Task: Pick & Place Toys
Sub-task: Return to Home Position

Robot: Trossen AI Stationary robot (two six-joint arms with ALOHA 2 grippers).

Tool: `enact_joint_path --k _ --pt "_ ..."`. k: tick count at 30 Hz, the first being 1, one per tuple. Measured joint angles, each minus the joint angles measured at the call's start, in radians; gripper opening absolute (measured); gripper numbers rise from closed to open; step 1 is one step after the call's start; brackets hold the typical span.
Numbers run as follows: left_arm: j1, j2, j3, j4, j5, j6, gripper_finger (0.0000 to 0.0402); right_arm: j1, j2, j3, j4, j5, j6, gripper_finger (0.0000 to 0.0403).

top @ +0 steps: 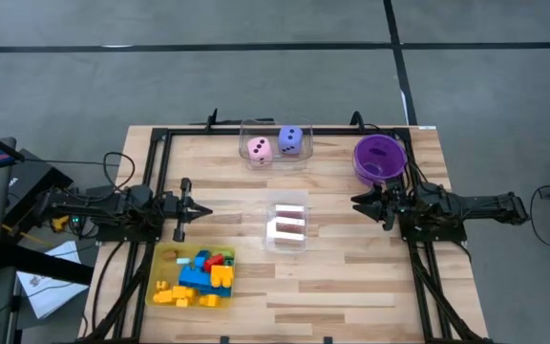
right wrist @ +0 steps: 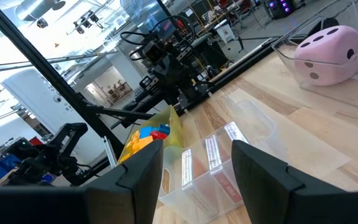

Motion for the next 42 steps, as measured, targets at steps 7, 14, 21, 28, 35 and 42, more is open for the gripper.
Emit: enact_joint_path --k 7,14,21,28,35,42 --pt "0.000 0.000 0.000 0.000 0.000 0.000 0.0001 0.000 0.000 0.000 0.000 0.000 0.000 0.0184" --pt "0.000 0.000 0.000 0.000 0.000 0.000 0.0001 0.000 0.000 0.000 0.000 0.000 0.000 0.0184" --pt "0.000 0.000 0.000 0.001 0.001 0.000 0.0001 -0.008 0.000 0.000 -0.001 0.000 -0.348 0.0184" --pt "0.000 0.000 0.000 0.001 0.001 0.000 0.0001 -0.008 0.000 0.000 -0.001 0.000 -0.522 0.0184" --pt "0.000 0.000 0.000 0.001 0.001 0.000 0.0001 -0.008 0.000 0.000 -0.001 0.000 -0.524 0.0184" --pt "0.000 0.000 0.000 0.001 0.001 0.000 0.0001 -0.008 0.000 0.000 0.000 0.000 -0.524 0.0184"
